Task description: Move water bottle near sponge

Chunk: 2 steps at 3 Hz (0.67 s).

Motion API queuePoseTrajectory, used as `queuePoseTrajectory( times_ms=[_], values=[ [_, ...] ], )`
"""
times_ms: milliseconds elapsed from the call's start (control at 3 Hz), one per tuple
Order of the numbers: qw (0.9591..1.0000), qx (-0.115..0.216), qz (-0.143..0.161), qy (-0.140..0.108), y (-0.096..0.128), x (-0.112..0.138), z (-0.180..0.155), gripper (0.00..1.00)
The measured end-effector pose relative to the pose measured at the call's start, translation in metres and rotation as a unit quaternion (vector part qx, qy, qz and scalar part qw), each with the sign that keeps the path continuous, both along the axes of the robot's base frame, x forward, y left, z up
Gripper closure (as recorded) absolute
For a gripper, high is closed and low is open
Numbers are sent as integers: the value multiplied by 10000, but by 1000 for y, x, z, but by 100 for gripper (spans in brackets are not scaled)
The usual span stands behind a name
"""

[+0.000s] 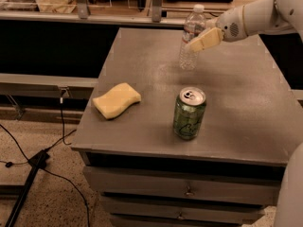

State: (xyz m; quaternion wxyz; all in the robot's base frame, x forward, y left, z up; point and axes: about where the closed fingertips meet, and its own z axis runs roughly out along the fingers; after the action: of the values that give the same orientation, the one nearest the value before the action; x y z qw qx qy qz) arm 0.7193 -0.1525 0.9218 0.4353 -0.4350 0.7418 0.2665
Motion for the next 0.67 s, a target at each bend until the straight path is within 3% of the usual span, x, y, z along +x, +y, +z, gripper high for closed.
queuePoseTrajectory(
  times_ms=[333,667],
  values=[
    [9980,409,411,-264,26,-3,5,0],
    [9972,457,508,-317,33,-3,6,15]
  ],
)
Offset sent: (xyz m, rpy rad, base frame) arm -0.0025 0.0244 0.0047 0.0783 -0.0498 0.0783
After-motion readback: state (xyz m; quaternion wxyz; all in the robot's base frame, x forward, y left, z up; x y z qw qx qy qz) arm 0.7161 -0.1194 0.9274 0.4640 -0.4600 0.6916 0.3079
